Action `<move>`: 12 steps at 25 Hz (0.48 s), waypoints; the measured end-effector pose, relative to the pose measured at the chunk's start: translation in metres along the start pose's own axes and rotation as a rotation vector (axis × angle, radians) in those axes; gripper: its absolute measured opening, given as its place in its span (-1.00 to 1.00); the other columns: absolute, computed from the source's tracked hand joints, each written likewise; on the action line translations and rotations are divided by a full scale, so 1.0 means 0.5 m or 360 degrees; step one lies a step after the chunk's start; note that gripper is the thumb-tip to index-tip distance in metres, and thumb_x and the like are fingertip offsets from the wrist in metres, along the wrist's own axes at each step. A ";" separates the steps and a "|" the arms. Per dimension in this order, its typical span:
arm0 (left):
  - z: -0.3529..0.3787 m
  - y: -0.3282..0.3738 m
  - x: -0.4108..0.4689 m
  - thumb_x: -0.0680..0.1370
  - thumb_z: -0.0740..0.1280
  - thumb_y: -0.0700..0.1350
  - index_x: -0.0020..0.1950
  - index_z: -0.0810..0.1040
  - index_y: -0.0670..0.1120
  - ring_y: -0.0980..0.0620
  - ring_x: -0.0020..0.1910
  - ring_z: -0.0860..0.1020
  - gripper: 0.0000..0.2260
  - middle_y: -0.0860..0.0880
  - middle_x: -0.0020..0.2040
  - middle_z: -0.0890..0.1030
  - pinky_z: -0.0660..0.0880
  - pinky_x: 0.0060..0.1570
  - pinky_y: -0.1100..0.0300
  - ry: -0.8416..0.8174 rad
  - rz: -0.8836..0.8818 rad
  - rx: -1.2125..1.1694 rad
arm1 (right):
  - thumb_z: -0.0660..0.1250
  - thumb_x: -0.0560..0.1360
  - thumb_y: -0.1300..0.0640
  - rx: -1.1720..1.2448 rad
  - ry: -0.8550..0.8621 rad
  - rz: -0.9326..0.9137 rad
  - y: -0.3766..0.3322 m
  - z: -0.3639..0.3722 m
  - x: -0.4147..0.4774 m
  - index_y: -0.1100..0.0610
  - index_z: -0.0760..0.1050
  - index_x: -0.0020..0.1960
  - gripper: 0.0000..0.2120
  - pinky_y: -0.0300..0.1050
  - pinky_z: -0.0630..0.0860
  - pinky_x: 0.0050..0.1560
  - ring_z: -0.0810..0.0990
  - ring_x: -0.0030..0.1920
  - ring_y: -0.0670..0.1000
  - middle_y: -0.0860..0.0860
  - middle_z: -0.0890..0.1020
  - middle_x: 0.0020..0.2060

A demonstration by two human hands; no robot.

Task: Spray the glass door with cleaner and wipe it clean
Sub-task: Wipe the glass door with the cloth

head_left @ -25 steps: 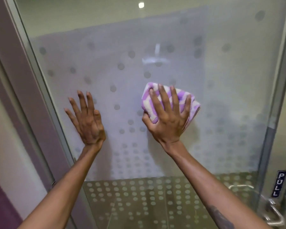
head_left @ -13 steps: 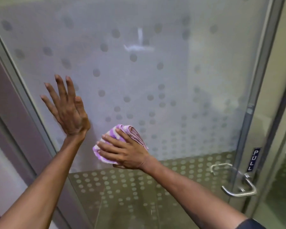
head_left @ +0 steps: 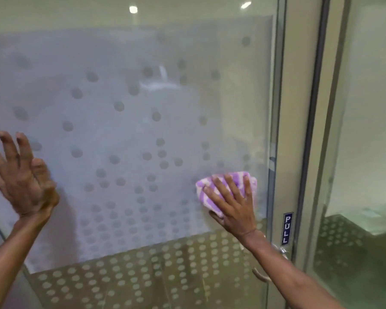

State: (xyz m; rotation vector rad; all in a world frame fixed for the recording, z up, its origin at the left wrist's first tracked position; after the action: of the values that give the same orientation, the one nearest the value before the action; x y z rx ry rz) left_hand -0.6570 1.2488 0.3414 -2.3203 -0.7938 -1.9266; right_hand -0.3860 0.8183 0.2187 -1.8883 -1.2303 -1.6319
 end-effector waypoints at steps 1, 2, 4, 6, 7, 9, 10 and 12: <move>0.006 -0.009 0.002 0.74 -0.13 0.10 0.72 -0.06 0.05 -0.16 0.70 0.05 -0.47 0.02 0.73 -0.04 0.14 0.56 -0.35 -0.0039 -0.0030 0.0067 | 0.20 0.63 -0.22 0.0007 0.0039 0.0152 0.056 -0.012 0.027 -0.03 0.29 0.60 -0.41 0.58 0.22 0.43 0.20 0.63 0.17 0.06 0.34 0.59; 0.005 -0.009 0.005 0.73 -0.15 0.12 0.73 -0.07 0.04 -0.15 0.71 0.03 -0.45 0.02 0.73 -0.05 0.14 0.56 -0.36 -0.0055 -0.0062 0.0089 | 0.19 0.62 -0.22 0.0011 0.0093 0.0324 0.108 -0.024 0.064 -0.01 0.29 0.59 -0.40 0.56 0.20 0.45 0.23 0.62 0.19 0.07 0.33 0.59; -0.008 0.021 0.003 0.72 -0.15 0.13 0.72 -0.02 0.02 -0.21 0.70 0.02 -0.44 -0.04 0.73 -0.04 0.08 0.57 -0.40 -0.0053 -0.0091 0.0037 | 0.23 0.58 -0.16 0.0016 0.0244 0.0699 0.184 -0.056 0.164 -0.01 0.35 0.57 -0.41 0.48 0.17 0.51 0.30 0.60 0.17 0.06 0.36 0.58; -0.015 0.048 -0.006 0.72 -0.11 0.09 0.71 0.05 0.00 -0.33 0.68 0.03 -0.46 -0.15 0.72 0.02 0.01 0.58 -0.41 0.0006 -0.0022 -0.0013 | 0.31 0.52 -0.09 0.0021 0.0403 0.0943 0.186 -0.093 0.279 -0.04 0.39 0.56 -0.40 0.41 0.19 0.54 0.34 0.59 0.12 -0.01 0.41 0.56; -0.016 0.047 -0.008 0.74 -0.11 0.10 0.71 0.04 0.03 -0.35 0.67 0.05 -0.48 -0.15 0.72 0.04 0.00 0.59 -0.40 0.0009 -0.0036 -0.0020 | 0.33 0.50 -0.08 0.0023 0.0444 0.0957 0.152 -0.107 0.334 -0.06 0.40 0.55 -0.38 0.39 0.19 0.54 0.35 0.58 0.10 -0.04 0.43 0.55; -0.012 0.027 -0.008 0.75 -0.15 0.17 0.70 -0.01 0.09 -0.35 0.67 0.08 -0.49 -0.09 0.72 0.06 0.01 0.58 -0.43 0.0019 -0.0100 -0.0047 | 0.32 0.47 -0.11 0.0078 0.0470 0.0779 0.037 -0.114 0.421 -0.08 0.42 0.53 -0.38 0.37 0.16 0.57 0.38 0.57 0.09 -0.06 0.46 0.53; -0.015 0.025 -0.007 0.75 -0.15 0.19 0.70 -0.01 0.09 -0.35 0.67 0.07 -0.49 -0.09 0.72 0.07 -0.03 0.59 -0.41 0.0040 -0.0110 -0.0079 | 0.32 0.47 -0.12 0.0144 0.0461 0.0630 -0.035 -0.107 0.448 -0.08 0.44 0.52 -0.38 0.38 0.14 0.57 0.39 0.56 0.10 -0.06 0.47 0.52; -0.034 0.059 -0.011 0.76 -0.14 0.12 0.71 -0.01 0.06 -0.37 0.67 0.04 -0.50 -0.14 0.71 0.10 -0.12 0.60 -0.36 0.0096 -0.0093 0.0022 | 0.31 0.49 -0.14 0.0269 0.0353 0.0230 -0.197 -0.065 0.452 -0.04 0.44 0.53 -0.39 0.43 0.16 0.54 0.38 0.56 0.13 -0.03 0.47 0.52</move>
State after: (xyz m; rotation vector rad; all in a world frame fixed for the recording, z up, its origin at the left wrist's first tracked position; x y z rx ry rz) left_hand -0.6613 1.2157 0.3491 -2.2443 -0.8756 -1.9969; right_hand -0.4935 0.9340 0.4108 -1.6069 -1.0774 -1.5604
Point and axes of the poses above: each hand's wrist, its own x-axis towards the middle knuckle, its own z-axis out of the palm, y = z × x, the point moved 9 cm from there along x, towards the middle knuckle
